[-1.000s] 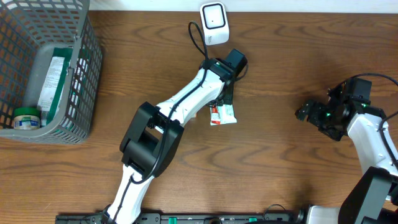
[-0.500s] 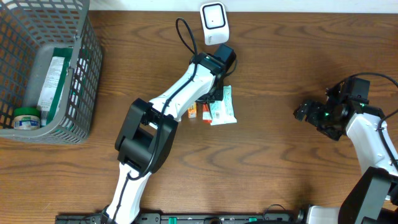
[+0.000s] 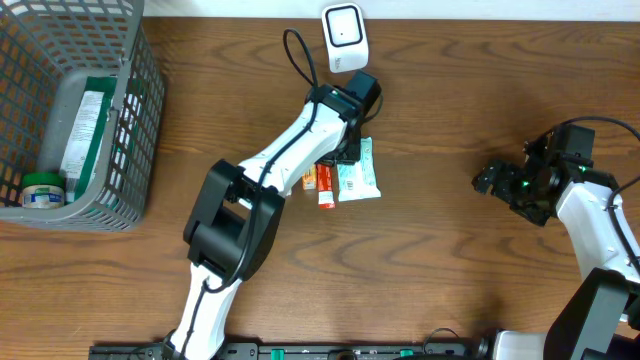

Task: Scan the item barcode
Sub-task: 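Open the left gripper and raise it from the red pack, then reach the left gripper into the basket toward the green-lidded jar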

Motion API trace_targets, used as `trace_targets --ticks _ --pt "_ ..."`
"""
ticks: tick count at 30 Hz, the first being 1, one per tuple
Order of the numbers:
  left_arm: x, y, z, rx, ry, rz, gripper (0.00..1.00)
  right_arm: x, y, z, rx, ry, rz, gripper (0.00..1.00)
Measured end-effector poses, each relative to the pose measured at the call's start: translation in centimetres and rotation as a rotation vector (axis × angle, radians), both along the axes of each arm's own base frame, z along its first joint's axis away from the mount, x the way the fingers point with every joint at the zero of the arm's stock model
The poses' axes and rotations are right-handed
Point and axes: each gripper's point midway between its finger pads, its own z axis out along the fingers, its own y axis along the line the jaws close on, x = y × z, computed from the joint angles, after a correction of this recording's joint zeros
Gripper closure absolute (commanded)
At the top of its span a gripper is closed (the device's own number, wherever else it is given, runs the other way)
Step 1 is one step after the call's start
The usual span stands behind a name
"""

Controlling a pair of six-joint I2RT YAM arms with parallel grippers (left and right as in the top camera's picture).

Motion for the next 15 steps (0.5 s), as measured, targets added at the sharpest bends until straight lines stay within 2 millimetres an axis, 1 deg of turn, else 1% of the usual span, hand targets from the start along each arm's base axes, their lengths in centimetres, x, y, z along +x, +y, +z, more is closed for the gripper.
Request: trace_targets --ticks 2,4,5,6,7,9,11,12,14,15 --pt "0.3 -0.2 1.1 -0.019 -0.027 -0.001 0.55 0.0 0.0 0.0 0.000 0.000 0.000 0.01" --pt "1.0 -0.6 3.4 -0.058 -0.085 0.001 0.54 0.0 0.0 0.0 0.000 0.000 0.000 0.01" --pt "1.3 -0.8 4.8 -0.081 -0.118 -0.001 0.54 0.0 0.0 0.0 0.000 0.000 0.000 0.01" --pt "1.6 -0.9 6.8 -0.107 -0.165 -0.010 0.54 0.0 0.0 0.0 0.000 0.000 0.000 0.01" --pt "1.9 -0.9 8.4 -0.128 -0.200 -0.015 0.54 0.0 0.0 0.0 0.000 0.000 0.000 0.01" --pt "2.3 -0.3 12.5 -0.165 -0.289 -0.018 0.54 0.0 0.0 0.0 0.000 0.000 0.000 0.01" --pt "2.8 1.0 16.4 -0.191 -0.375 0.001 0.54 0.0 0.0 0.0 0.000 0.000 0.000 0.01" --pt "2.9 2.1 18.4 -0.200 -0.417 0.015 0.49 0.0 0.0 0.0 0.000 0.000 0.000 0.01" --pt "3.3 5.1 22.0 -0.212 -0.497 0.064 0.47 0.0 0.0 0.0 0.000 0.000 0.000 0.01" --pt "3.4 6.7 23.3 -0.215 -0.529 0.096 0.46 0.0 0.0 0.0 0.000 0.000 0.000 0.01"
